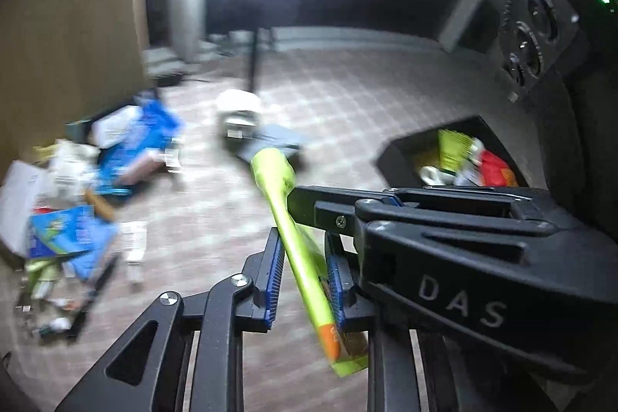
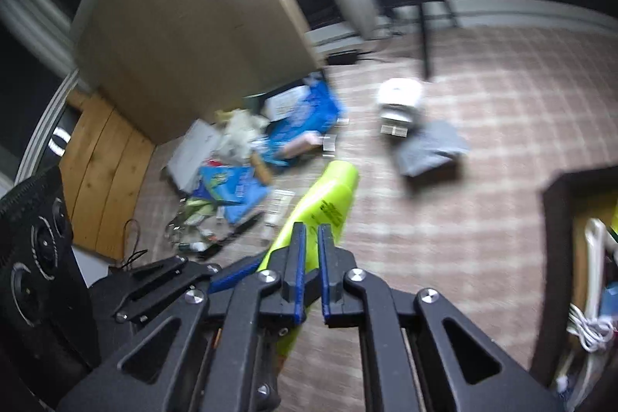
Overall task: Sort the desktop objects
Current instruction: 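Carry the lime-green tube to the storage box and release it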
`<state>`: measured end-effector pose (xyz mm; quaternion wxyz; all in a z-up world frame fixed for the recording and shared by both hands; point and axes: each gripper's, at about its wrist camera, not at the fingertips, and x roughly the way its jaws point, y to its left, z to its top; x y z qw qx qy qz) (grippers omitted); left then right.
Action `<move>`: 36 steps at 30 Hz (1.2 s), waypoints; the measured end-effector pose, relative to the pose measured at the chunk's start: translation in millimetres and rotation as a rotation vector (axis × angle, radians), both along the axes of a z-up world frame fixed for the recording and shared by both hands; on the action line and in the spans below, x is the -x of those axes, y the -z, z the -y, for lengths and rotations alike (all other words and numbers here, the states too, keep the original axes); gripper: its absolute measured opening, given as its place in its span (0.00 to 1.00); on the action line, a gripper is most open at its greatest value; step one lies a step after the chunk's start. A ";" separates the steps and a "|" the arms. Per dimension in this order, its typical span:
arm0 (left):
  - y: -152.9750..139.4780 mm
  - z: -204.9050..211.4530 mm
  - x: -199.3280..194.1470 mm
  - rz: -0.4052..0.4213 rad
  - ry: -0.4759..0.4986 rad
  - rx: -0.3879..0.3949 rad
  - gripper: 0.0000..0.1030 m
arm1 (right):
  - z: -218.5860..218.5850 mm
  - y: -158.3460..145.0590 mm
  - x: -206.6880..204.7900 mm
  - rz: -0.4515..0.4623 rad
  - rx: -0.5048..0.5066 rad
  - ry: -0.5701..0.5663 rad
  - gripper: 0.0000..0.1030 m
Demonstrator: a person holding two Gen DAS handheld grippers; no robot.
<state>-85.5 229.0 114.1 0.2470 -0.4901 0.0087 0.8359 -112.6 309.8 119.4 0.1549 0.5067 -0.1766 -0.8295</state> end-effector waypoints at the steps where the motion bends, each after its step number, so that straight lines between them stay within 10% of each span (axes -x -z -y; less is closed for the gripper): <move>1: 3.0 -13.4 -2.2 0.012 0.009 -0.011 0.18 | -13.0 1.1 -4.6 0.005 0.004 0.024 0.04; 16: -11.6 -185.6 -64.6 0.040 0.327 -0.081 0.11 | -187.0 -6.0 -99.3 0.023 -0.031 0.325 0.04; 23: -8.6 -203.3 -70.1 0.104 0.369 -0.073 0.39 | -232.4 -7.0 -126.4 0.034 -0.031 0.416 0.04; 36: -22.5 -176.9 -68.5 0.026 0.294 -0.008 0.39 | -227.6 -13.2 -124.8 0.020 -0.050 0.377 0.08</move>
